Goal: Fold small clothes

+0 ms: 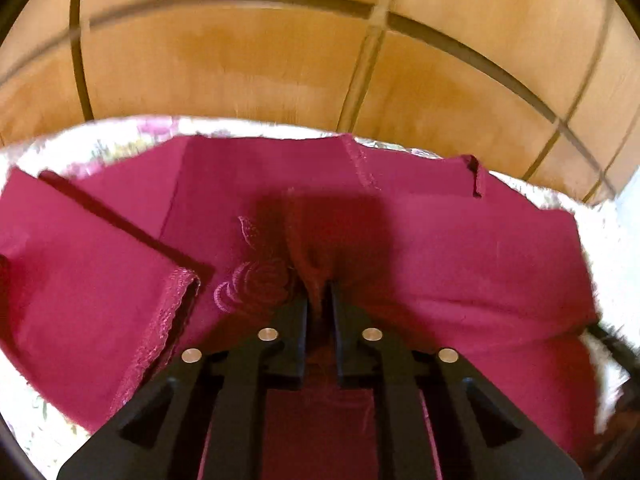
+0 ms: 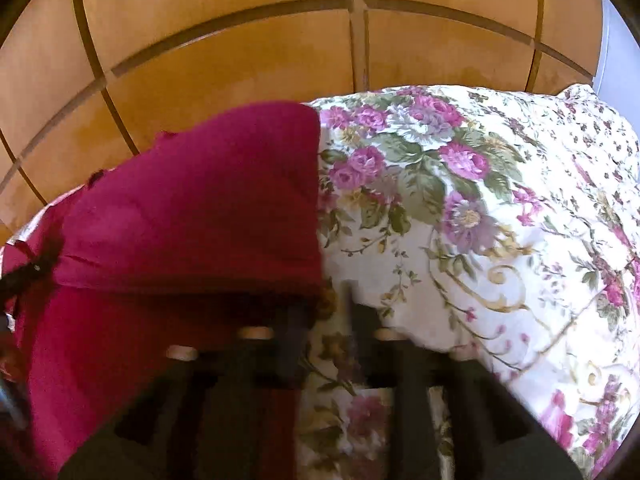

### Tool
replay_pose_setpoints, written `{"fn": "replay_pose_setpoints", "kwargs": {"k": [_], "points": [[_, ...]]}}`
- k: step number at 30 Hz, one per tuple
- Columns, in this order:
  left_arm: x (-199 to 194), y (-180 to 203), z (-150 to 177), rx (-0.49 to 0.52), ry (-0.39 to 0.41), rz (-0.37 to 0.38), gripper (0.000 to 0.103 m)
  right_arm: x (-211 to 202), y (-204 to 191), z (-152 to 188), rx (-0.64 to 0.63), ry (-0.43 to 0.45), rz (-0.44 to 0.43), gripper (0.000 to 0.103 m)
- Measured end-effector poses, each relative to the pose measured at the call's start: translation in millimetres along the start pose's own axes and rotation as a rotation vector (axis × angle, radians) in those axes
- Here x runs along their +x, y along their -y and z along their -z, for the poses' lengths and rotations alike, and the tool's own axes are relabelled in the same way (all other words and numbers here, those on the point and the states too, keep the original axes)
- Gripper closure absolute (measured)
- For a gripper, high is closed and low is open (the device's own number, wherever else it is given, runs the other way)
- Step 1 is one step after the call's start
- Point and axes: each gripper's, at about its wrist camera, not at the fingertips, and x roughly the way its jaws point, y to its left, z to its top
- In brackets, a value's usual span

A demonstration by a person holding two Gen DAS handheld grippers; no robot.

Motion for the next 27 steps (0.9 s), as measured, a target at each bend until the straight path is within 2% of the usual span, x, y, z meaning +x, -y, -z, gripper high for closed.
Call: {"fn": "replay_pose_setpoints", "kwargs": {"k": [1,3,4,5,8,10,11,12,16,18,21,22,24,25,27], "points": [[-2,2,1,0.015,0.013,-0.008,0.088,-11,3,1,-0.008,0.026,-0.010,0.046],[-4,1,1,0.006,0.023,0.008,0.069,-29,4,-3,-0.018,0.075,-0.029,0.048],[-3,1,2,0.000,0.025,0.023,0.066,-36,4,-9,-0.011,0.115,-0.058,0.053],[-3,0,3,-0.001,0.029,0.031,0.065,-37,0,-15,-0.013,0.133,-0.082,0.062],[-5,1,5,0.006,0.040,0.022,0.063,-16,-19,-43,-0.025,0.114,-0.149,0.075],[-10,1,9,0.000,0.057,0.028,0.038,15,-33,-60,-0.040,0.076,-0.139,0.077],[-11,-1,10,-0.006,0.068,0.025,0.018,30,-37,-65,-0.044,0.053,-0.133,0.079],[-11,-2,10,-0.015,0.078,0.008,0.012,40,-37,-67,-0.041,0.037,-0.131,0.079],[1,-12,10,-0.059,0.034,0.009,0.012,78,-20,-72,0.018,-0.012,-0.044,0.088],[6,-7,11,-0.032,0.022,-0.016,0.011,80,-6,-71,0.076,-0.006,-0.037,0.094],[10,0,11,0.002,0.009,-0.054,0.010,69,-3,-69,0.088,0.008,-0.029,0.095],[10,-1,11,-0.003,0.009,-0.049,0.010,62,-2,-67,0.094,0.014,-0.031,0.093],[11,-3,11,-0.011,0.007,-0.039,0.008,37,0,-56,0.126,0.047,-0.071,0.078],[11,-2,11,-0.008,0.005,-0.041,0.008,26,-1,-49,0.126,0.052,-0.101,0.065],[12,0,11,0.002,0.002,-0.053,0.006,18,-6,-35,0.097,0.027,-0.100,0.063]]}}
